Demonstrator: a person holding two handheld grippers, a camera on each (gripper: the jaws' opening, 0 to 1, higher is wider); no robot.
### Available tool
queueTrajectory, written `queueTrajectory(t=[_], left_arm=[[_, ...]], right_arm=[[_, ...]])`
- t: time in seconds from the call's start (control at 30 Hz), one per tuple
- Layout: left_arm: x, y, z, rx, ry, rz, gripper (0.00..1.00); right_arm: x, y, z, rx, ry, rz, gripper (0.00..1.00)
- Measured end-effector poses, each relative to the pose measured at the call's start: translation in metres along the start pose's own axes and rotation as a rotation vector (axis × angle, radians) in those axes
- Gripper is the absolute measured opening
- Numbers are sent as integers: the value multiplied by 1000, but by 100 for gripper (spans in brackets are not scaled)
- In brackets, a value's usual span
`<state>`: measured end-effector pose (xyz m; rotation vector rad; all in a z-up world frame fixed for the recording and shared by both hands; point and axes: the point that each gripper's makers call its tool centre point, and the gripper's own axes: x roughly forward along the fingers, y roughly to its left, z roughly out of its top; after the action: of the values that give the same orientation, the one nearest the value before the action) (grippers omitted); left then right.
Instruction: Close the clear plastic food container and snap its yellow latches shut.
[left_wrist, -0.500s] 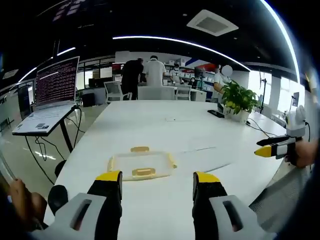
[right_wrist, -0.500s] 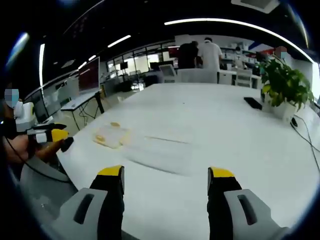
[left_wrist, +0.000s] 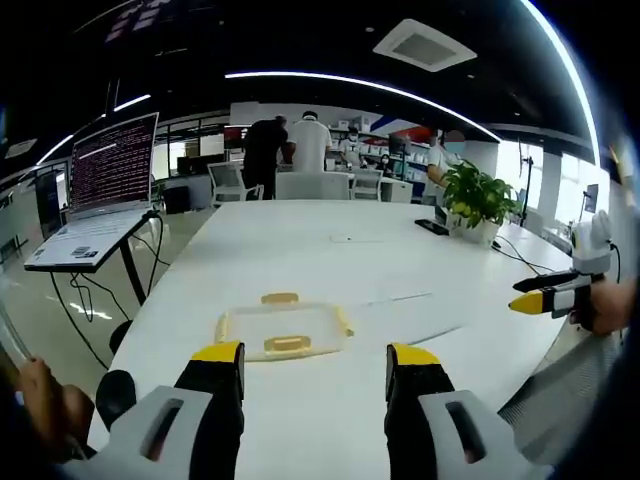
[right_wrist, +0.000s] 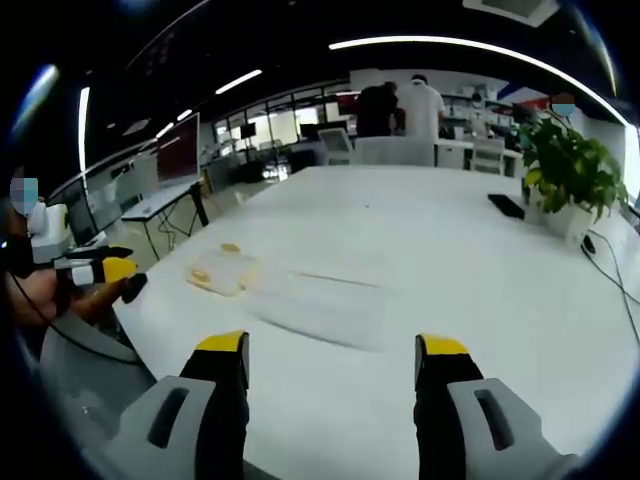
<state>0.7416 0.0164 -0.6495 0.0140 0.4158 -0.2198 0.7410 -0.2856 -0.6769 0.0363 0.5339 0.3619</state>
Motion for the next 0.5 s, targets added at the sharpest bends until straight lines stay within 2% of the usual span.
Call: queueTrajectory(t=[0.5], left_arm=[[1,-1,0,4,2,-4,52]], right_arm=[[1,1,0,-12,5,5,64]])
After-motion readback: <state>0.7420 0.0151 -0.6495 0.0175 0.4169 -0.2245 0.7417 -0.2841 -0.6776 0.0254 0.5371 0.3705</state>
